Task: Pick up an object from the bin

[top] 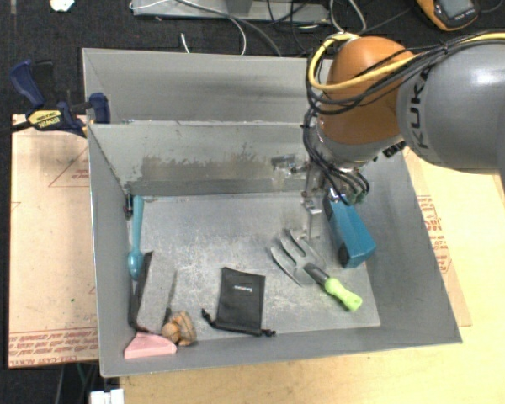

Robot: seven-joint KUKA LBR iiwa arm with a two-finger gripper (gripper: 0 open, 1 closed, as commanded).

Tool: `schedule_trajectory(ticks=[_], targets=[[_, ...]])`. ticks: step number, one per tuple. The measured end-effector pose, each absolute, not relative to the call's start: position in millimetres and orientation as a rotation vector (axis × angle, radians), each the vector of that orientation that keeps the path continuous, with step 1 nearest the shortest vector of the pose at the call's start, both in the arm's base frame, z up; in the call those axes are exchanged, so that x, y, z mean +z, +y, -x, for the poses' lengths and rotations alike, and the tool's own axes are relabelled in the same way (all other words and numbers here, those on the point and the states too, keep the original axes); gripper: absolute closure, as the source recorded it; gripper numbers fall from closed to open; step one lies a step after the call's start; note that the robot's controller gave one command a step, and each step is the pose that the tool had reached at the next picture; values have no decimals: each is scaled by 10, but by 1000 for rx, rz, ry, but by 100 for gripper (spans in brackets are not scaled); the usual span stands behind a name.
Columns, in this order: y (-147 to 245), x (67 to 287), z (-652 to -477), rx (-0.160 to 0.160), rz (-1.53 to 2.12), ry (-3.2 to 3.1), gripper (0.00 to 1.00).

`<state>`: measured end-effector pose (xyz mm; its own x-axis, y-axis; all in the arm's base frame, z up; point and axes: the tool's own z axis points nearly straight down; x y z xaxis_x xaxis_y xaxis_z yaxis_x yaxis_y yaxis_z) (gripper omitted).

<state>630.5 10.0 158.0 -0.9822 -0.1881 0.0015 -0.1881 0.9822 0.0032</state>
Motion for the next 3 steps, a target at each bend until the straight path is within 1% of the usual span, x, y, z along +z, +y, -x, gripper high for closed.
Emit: schedule_trajectory(ticks=[1,2,3], targets=[[-34,1452,-5735,-4,-466,-3110,0],[-379,1281,-5563,0,-594,-3095,0],[11,1288,-5580,-3,-749,-3059,0]])
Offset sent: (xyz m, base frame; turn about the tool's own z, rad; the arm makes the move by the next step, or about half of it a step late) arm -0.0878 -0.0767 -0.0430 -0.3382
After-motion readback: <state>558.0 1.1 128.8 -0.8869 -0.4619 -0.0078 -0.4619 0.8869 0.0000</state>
